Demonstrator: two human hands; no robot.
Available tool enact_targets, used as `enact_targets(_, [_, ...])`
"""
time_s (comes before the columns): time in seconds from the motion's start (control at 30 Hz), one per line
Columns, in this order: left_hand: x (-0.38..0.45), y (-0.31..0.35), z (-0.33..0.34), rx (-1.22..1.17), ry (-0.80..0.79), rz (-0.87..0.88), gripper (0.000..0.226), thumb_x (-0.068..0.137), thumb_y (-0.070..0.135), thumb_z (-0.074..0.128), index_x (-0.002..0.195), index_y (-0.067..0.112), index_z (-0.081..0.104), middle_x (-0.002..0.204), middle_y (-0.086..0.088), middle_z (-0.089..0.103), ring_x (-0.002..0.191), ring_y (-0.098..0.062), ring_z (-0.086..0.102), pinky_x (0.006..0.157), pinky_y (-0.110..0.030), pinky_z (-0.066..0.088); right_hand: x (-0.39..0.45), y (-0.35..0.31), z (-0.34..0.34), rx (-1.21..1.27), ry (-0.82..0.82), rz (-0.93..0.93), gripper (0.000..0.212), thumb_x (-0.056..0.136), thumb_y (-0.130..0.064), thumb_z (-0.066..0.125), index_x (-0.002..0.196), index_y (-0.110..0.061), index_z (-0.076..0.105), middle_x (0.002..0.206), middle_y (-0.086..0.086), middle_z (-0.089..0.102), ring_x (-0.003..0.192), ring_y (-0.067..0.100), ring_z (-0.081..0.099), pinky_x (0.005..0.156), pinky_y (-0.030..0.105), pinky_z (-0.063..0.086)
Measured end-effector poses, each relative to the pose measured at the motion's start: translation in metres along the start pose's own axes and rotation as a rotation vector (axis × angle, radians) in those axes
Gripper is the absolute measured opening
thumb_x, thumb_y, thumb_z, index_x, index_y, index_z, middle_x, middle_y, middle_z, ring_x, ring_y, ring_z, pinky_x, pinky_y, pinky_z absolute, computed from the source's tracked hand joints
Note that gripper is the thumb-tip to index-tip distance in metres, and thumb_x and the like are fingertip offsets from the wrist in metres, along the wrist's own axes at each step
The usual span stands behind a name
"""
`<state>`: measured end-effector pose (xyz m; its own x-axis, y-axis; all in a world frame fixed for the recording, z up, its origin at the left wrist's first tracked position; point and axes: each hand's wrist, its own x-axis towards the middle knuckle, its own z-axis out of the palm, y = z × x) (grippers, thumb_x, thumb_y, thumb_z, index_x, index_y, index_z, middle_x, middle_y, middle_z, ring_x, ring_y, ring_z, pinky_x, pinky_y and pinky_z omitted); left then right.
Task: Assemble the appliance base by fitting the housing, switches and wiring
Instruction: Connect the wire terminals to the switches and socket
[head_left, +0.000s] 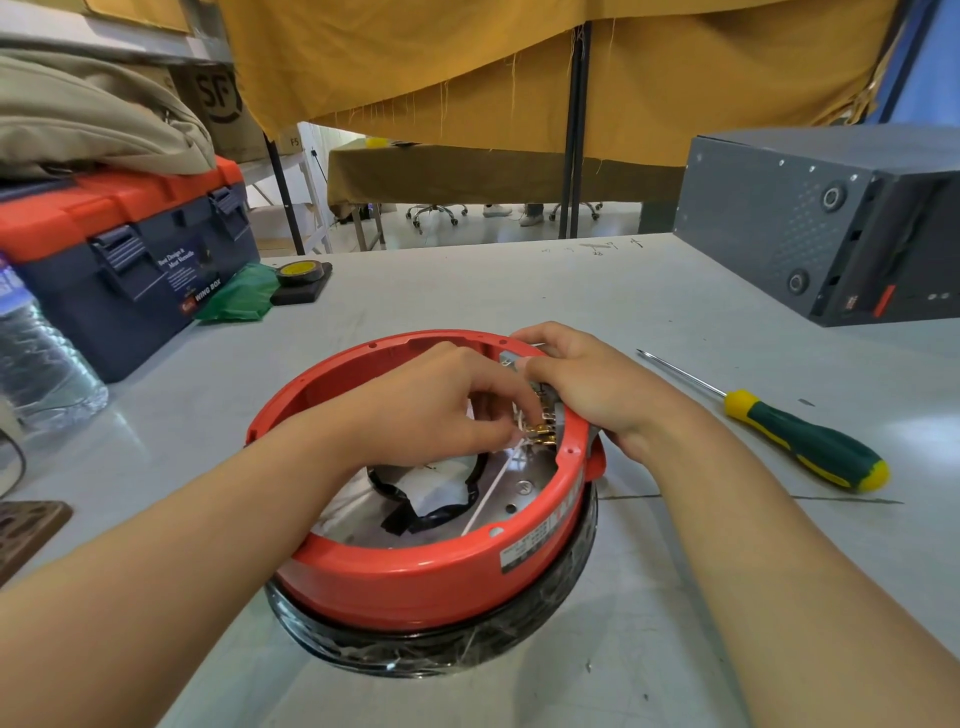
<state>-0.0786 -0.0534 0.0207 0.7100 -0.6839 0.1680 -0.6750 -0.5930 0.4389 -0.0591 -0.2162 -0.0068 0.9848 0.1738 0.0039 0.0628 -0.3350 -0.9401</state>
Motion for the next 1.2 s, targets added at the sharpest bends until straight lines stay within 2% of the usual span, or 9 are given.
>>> enact_targets(0.13, [-0.0001,-0.0016,0.0015,0.016,0.028,0.032,0.014,0.083,0.012,0.069,0.093,0.02,0.073,0.082,0.009,0.071,0.071,0.005,0.059,0.063,-0.003,0.035,0.0,0.0002,-0.0005,0.002,0.001,-0.001,0.026,0.096,-0.015,0.049,0.12,-0.02,0.057,0.112,0.003,0.065,0.104,0.025,0.063,0.094,0.045,0.05])
enact_targets(0.27, [0.0001,-0.0021,0.0029,0.029,0.054,0.06,0.01,0.083,0.012,0.068,0.091,0.015,0.074,0.083,0.005,0.073,0.071,-0.005,0.064,0.063,-0.003,0.036,-0.0006,-0.0001,-0.0003,-0.005,-0.006,-0.001,0.028,0.097,-0.016,0.048,0.123,-0.02,0.055,0.116,0.002,0.063,0.104,0.023,0.062,0.095,0.045,0.049])
enact_targets(0.5, [-0.0008,-0.0012,0.0045,0.082,0.076,0.108,0.009,0.085,0.01,0.067,0.09,0.011,0.074,0.083,0.001,0.073,0.072,-0.012,0.066,0.068,-0.018,0.046,-0.001,-0.0001,0.0008,-0.015,-0.024,0.007,0.028,0.098,-0.016,0.045,0.125,-0.02,0.053,0.116,0.008,0.063,0.106,0.034,0.061,0.094,0.051,0.048])
enact_targets(0.7, [-0.0006,-0.0015,0.0049,0.092,0.08,0.118,0.009,0.084,0.008,0.067,0.09,0.009,0.074,0.083,0.0,0.073,0.072,-0.008,0.063,0.066,-0.008,0.041,0.0005,0.0019,0.001,0.007,-0.028,0.015,0.028,0.098,-0.016,0.044,0.124,-0.021,0.053,0.114,0.01,0.063,0.107,0.036,0.061,0.094,0.05,0.048])
enact_targets(1.03, [0.0018,0.0003,0.0077,0.086,0.097,0.128,0.008,0.083,0.008,0.068,0.087,0.01,0.074,0.08,0.002,0.071,0.074,-0.005,0.059,0.066,-0.006,0.038,0.0018,0.0031,0.0014,0.0,-0.029,0.006,0.031,0.098,-0.017,0.043,0.127,-0.022,0.05,0.116,0.008,0.062,0.106,0.035,0.061,0.095,0.052,0.047])
enact_targets(1.13, [0.0012,0.0002,0.0079,0.086,0.102,0.124,0.007,0.082,0.008,0.069,0.087,0.01,0.075,0.081,0.001,0.072,0.072,-0.008,0.061,0.066,-0.012,0.043,0.0018,0.0027,0.0013,-0.009,-0.029,0.005,0.031,0.098,-0.017,0.044,0.128,-0.022,0.05,0.117,0.008,0.062,0.106,0.034,0.061,0.096,0.052,0.047])
enact_targets(1.2, [0.0012,0.0006,0.008,0.074,0.105,0.105,0.007,0.082,0.009,0.069,0.086,0.011,0.075,0.079,0.001,0.072,0.07,-0.008,0.062,0.064,-0.012,0.042,0.001,0.0019,0.0006,-0.011,-0.028,0.001,0.03,0.098,-0.016,0.044,0.127,-0.022,0.051,0.117,0.007,0.062,0.106,0.032,0.062,0.096,0.052,0.047])
